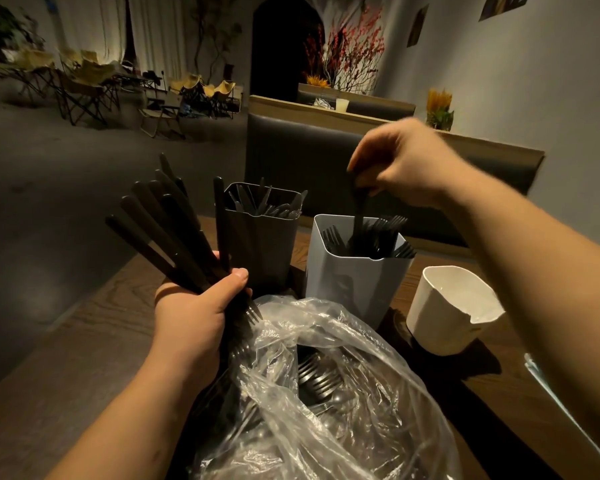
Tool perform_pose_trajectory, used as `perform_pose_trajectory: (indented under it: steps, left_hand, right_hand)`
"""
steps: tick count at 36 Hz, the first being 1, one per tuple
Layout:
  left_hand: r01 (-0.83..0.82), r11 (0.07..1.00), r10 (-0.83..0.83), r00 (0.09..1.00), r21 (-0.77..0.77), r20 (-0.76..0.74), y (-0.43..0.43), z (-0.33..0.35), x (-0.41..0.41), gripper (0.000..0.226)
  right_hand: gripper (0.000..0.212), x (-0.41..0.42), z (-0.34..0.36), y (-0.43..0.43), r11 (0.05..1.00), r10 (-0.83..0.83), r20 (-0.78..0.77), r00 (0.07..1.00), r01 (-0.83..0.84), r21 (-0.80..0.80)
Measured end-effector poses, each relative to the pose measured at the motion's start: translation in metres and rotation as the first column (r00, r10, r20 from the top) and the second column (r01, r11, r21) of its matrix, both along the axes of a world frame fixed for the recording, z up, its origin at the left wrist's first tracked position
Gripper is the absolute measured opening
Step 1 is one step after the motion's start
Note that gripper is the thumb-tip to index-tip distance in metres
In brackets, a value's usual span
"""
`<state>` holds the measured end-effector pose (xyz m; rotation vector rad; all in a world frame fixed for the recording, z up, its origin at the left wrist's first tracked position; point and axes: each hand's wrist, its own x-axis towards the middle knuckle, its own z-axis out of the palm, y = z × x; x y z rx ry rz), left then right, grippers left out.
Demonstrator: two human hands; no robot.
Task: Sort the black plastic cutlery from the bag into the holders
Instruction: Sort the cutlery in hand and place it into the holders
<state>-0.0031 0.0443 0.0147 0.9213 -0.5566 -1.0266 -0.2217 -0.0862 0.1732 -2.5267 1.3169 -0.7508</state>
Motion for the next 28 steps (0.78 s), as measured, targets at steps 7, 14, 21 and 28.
perform_pose_trajectory:
  steps: [7,14,21,28]
  left_hand:
    - [0.004,1.0,-0.004,1.0,-0.011,-0.001,0.002,0.003,0.001,0.016]
    - [0.012,1.0,-0.012,1.0,-0.011,-0.006,0.003,0.005,0.002,0.012]
    - [-0.005,1.0,0.004,1.0,-0.01,-0.021,0.001,0.004,0.004,0.02]
    - [-0.006,1.0,0.006,0.999,0.001,-0.04,-0.002,0.002,0.005,0.016]
  right_hand:
    - [0.025,0.01,-0.049,-0.003,0.99,-0.08,-0.548,0.833,0.001,-0.143]
    - [0.028,0.062,-0.022,0.005,0.989,-0.011,-0.146,0.989,-0.011,-0.147]
    - [0.043,0.111,-0.033,-0.004,0.995,0.068,-0.425,0.903,-0.028,0.1]
    - [0.022,0.121,-0.042,-0.008,0.999,-0.047,-0.456,0.889,0.036,-0.033]
